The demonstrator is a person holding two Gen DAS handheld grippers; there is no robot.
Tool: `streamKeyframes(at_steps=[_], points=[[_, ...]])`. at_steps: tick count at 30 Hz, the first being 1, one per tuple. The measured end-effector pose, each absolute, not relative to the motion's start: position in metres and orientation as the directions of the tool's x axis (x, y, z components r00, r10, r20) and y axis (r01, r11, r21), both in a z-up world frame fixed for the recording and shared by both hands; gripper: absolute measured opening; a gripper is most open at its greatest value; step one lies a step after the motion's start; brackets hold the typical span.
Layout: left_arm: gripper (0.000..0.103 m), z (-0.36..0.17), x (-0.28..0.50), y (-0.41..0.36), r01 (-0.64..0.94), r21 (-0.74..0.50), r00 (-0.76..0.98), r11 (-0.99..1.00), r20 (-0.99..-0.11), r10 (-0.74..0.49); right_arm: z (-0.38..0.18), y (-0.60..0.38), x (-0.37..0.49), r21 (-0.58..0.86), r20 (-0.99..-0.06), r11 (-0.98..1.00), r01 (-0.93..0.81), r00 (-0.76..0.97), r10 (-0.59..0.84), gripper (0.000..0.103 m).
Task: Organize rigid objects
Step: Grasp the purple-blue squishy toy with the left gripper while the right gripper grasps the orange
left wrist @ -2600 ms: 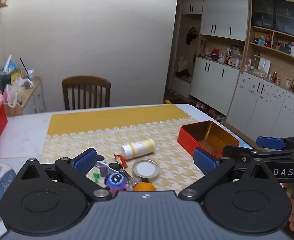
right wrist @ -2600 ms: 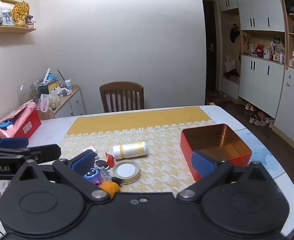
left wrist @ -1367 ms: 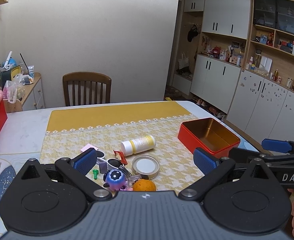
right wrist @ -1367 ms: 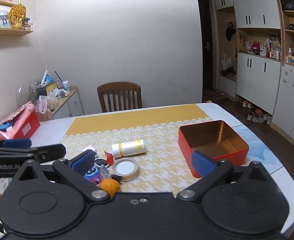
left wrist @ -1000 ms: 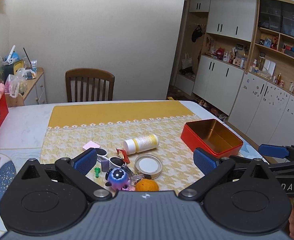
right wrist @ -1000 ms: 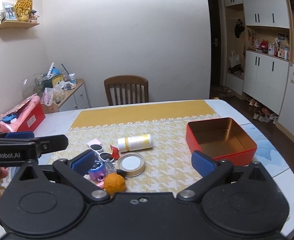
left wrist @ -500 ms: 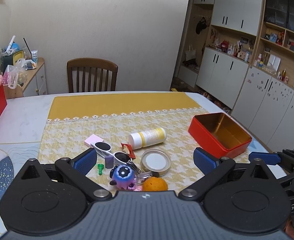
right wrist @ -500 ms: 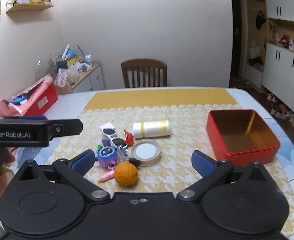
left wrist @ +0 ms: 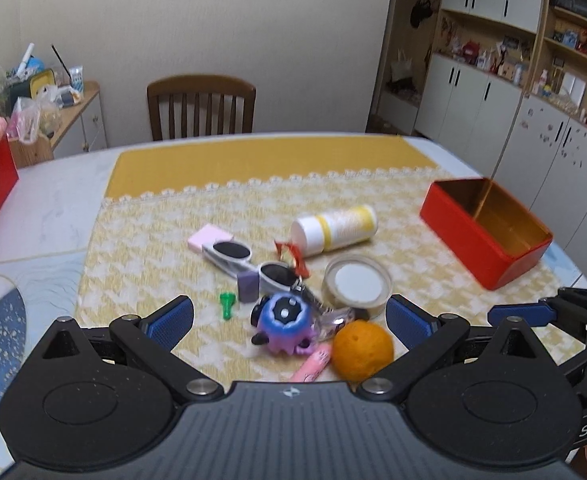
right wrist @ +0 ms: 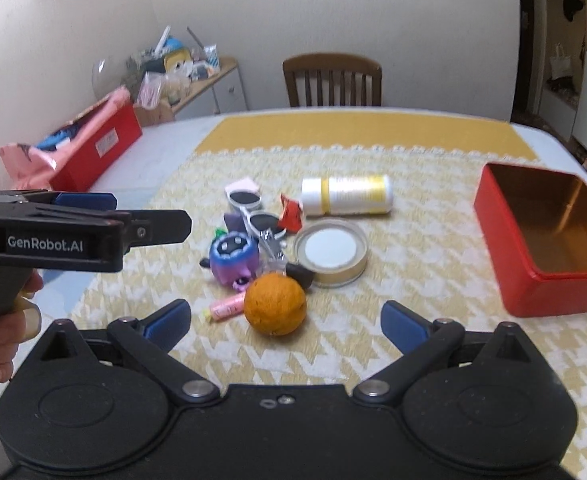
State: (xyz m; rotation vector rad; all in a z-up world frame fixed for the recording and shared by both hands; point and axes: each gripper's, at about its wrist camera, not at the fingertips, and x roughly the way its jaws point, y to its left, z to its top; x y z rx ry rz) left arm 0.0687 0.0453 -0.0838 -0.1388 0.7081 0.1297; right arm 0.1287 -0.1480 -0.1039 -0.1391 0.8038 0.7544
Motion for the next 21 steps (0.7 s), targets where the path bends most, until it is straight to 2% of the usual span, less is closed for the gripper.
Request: streamKeyframes(at_steps=[7, 14, 16, 18, 21], points=[[0.102, -0.112, 0.095, 0.049, -0.171, -0.066, 0.71, 0.983, -0.7, 0.077, -0.123, -0.127, 0.144, 0.136, -0.724, 0.706, -0.695, 0.416, 0.55, 0.09], [0.091, -0.13, 0.113, 0.061, -0.182, -0.074, 0.677, 0.98, -0.733, 0.071, -0.137, -0.11, 0.152, 0.096, -0.744, 0.668, -0.738, 0.393, 0.54, 0.078], [0.086, -0.135, 0.119, 0.064, -0.184, -0.088, 0.67, 0.979, -0.74, 0.059, -0.14, -0.106, 0.154, 0.092, -0.748, 0.662, -0.744, 0.387, 0.539, 0.076], [0.073, -0.139, 0.125, 0.068, -0.194, -0.111, 0.657, 0.975, -0.753, 0.045, -0.141, -0.102, 0.155, 0.086, -0.748, 0.654, -0.751, 0.385, 0.54, 0.076], [0.069, -0.144, 0.13, 0.07, -0.19, -0.136, 0.644, 0.972, -0.765, 0.018, -0.143, -0.099, 0.156, 0.083, -0.751, 0.645, -0.76, 0.378, 0.542, 0.072]])
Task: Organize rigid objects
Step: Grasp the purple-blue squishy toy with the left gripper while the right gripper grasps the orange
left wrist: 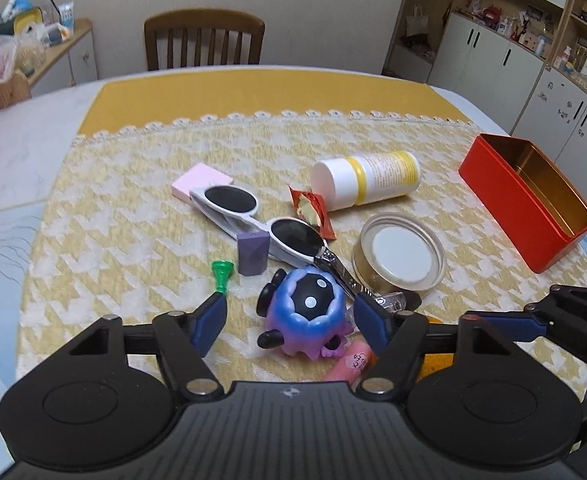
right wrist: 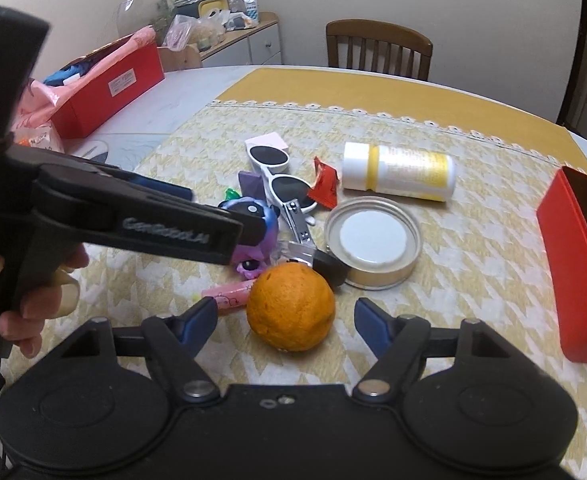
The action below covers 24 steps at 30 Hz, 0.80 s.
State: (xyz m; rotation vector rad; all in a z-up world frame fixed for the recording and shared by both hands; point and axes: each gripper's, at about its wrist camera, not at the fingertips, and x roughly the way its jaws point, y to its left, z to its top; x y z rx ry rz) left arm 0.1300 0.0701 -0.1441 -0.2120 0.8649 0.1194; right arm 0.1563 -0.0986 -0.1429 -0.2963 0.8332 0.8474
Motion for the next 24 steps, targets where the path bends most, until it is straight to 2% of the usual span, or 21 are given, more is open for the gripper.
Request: streamKeyframes(at_steps=[4, 11, 15, 16, 24], points=[[0.06, -0.1482, 0.1338, 0.069, -0.179, -0.135, 0.634, 0.975, -0.774, 0.009, -0.1449, -0.0945, 0.1573, 0.073, -0.754, 0.639, -0.766, 0.378, 0.538, 0.067], [0.052, -0.1495, 0.1365, 0.067, -0.15, -0.138, 0.638, 0.979, -0.77, -0.011, -0.1488, -0.092, 0.1568, 0.057, -0.763, 0.639, -0.767, 0.379, 0.524, 0.062], [0.052, -0.1494, 0.1361, 0.0652, -0.14, -0.125, 0.642, 0.982, -0.767, -0.006, -0.1485, -0.0914, 0.1563, 0.043, -0.762, 0.646, -0.762, 0.393, 0.515, 0.056], [0.052, -0.1494, 0.1357, 0.0658, -0.141, -0.128, 0.642, 0.982, -0.767, -0.008, -0.1475, -0.0919, 0.1566, 0.04, -0.759, 0.649, -0.759, 0.399, 0.514, 0.051], [0.051, -0.1467, 0.1293, 0.0691, -0.165, -0.122, 0.643, 0.979, -0.766, 0.013, -0.146, -0.0993, 0.1548, 0.067, -0.754, 0.655, -0.753, 0.392, 0.527, 0.05]])
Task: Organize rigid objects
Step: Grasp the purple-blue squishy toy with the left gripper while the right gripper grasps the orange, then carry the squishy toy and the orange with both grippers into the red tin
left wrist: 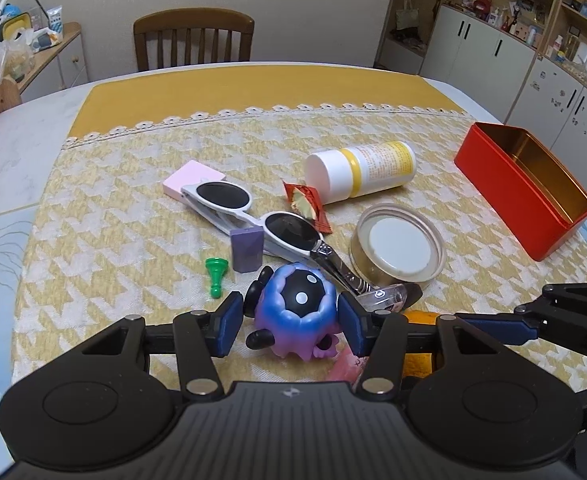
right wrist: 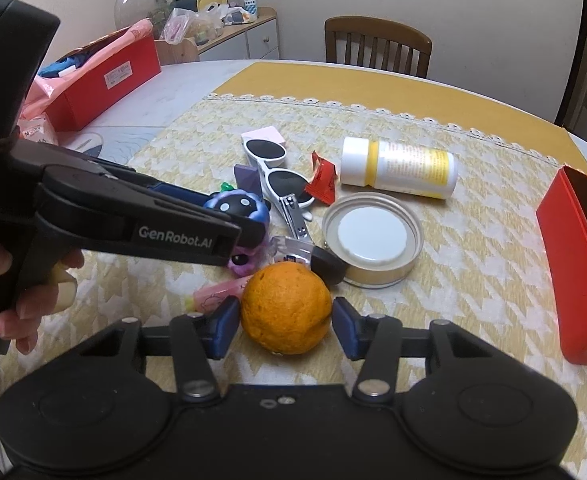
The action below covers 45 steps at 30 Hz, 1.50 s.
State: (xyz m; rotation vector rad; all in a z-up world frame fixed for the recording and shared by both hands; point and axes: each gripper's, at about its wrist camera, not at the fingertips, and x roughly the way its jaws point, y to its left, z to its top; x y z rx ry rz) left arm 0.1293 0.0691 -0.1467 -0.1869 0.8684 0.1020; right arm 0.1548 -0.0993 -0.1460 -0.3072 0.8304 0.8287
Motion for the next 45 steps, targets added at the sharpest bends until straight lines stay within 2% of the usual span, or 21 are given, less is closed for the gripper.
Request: streamKeyframes(at_steps=[4, 6, 12, 19, 32, 45], points=[[0.051, -0.144, 0.123, 0.072, -0.181, -0.128, 0.642, 0.975, -0.766, 0.019, -0.142, -0.104, 0.153, 0.073, -0.746, 0.664, -0.744, 0.401, 0.532, 0.048], [0.051, -0.144, 0.121, 0.074, -0.186, -0.135, 0.641, 0.973, -0.767, 0.016, -0.14, -0.107, 0.154, 0.075, -0.74, 0.666, -0.742, 0.406, 0.536, 0.043], [0.051, -0.144, 0.113, 0.077, -0.197, -0.135, 0.639, 0.971, -0.769, 0.022, -0.137, -0.112, 0.157, 0.079, -0.749, 0.664, -0.744, 0.395, 0.532, 0.042], [0.051, -0.145, 0.107, 0.073, -0.191, -0.121, 0.644, 0.974, -0.764, 0.032, -0.143, -0.109, 0.155, 0.08, -0.766, 0.648, -0.757, 0.369, 0.526, 0.051], [0.051, -0.145, 0.102, 0.073, -0.202, -0.123, 0.652, 0.972, -0.757, 0.04, -0.149, -0.104, 0.146, 0.051, -0.772, 0.623, -0.78, 0.366, 0.52, 0.052], [0.05, -0.125, 0.096, 0.076, -0.262, -0.147, 0.669, 0.954, -0.74, 0.07, -0.109, -0.152, 0.168, 0.091, -0.731, 0.678, -0.729, 0.413, 0.543, 0.052]])
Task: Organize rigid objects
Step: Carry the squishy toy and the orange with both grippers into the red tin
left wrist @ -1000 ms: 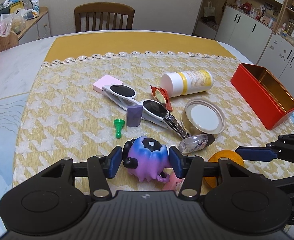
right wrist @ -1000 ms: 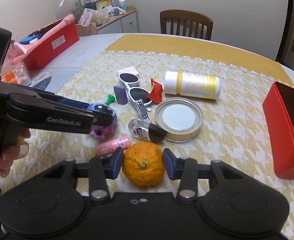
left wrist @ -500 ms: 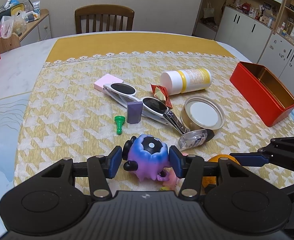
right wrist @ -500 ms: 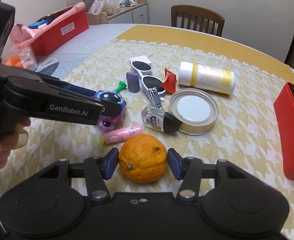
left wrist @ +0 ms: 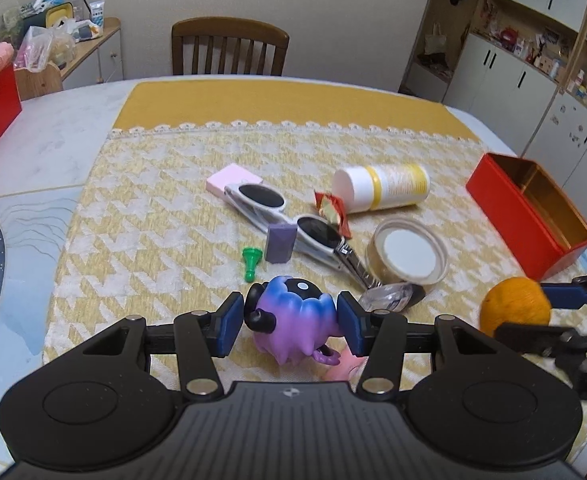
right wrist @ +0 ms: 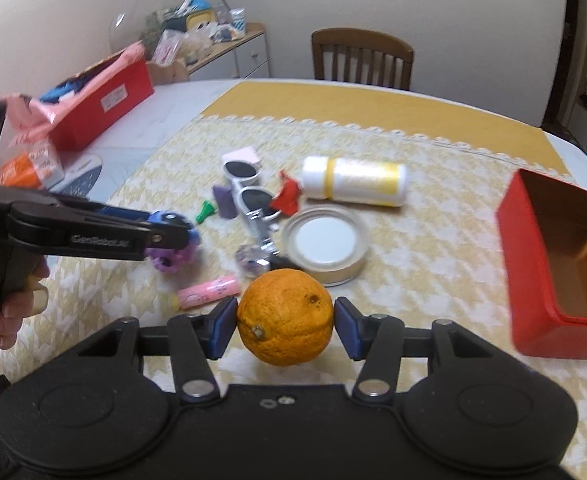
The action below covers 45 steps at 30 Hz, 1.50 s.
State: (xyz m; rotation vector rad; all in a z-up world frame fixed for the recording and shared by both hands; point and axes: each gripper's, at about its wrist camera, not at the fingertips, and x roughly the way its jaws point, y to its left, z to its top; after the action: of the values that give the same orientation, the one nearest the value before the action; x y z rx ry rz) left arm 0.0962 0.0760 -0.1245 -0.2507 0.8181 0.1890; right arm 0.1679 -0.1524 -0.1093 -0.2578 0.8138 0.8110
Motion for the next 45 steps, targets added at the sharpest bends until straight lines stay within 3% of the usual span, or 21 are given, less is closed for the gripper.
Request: streamKeyframes(at_steps=[20, 33, 45], points=[[0.05, -0.057, 0.154, -0.019, -0.16, -0.182, 0.721, 0.97, -0.693, -0.011, -0.046, -0.277, 0.254, 0.103, -0.647, 0.761, -0.641, 0.537, 0.54, 0.052], [0.05, -0.047, 0.244, -0.106, -0.058, -0.201, 0.721, 0.978, -0.686, -0.099, -0.059, -0.337, 0.315, 0.077, -0.668, 0.768, -0.636, 0.539, 0.513, 0.052], [0.05, -0.069, 0.326, -0.159, -0.048, -0.196, 0.702, 0.979, -0.704, -0.106, -0.094, -0.347, 0.355, 0.028, -0.721, 0.717, -0.697, 0.482, 0.497, 0.052]])
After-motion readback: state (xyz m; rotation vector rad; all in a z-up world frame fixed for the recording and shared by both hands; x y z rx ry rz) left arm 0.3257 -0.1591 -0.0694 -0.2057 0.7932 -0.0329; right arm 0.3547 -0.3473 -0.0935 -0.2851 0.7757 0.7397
